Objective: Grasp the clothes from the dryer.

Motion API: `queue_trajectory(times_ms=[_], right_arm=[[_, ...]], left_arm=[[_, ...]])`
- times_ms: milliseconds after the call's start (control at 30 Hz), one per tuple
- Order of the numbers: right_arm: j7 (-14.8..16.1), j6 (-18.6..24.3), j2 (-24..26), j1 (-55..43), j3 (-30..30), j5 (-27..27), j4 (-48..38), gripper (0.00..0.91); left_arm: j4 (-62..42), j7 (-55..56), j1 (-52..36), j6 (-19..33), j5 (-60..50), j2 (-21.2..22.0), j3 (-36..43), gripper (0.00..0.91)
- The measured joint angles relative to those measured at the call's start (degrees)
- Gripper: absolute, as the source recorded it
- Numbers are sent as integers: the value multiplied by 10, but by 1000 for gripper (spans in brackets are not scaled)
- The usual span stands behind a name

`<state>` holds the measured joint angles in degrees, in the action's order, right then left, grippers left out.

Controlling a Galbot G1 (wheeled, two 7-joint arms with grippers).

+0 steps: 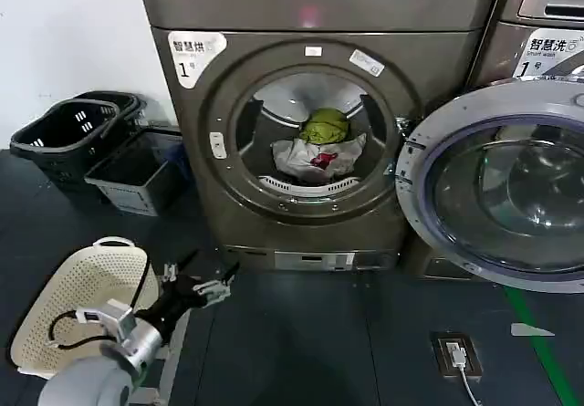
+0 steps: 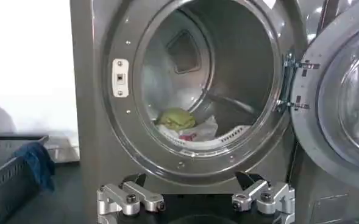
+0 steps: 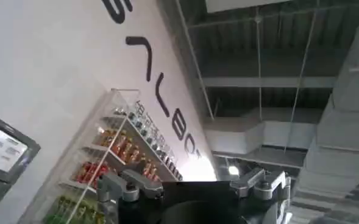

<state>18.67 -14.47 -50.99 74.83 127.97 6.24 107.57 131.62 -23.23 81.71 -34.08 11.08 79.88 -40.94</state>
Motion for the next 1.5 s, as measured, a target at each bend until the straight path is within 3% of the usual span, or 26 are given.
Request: queue_trajectory(times_ms=[700,1500], right_arm=[[-1,8,7,5,30,-50,-21,907],[10,15,4,9,42,-65,-30,907]], left_arm=[[6,3,5,0,0,0,5,907],[10,4,0,-3,10,1,11,907]])
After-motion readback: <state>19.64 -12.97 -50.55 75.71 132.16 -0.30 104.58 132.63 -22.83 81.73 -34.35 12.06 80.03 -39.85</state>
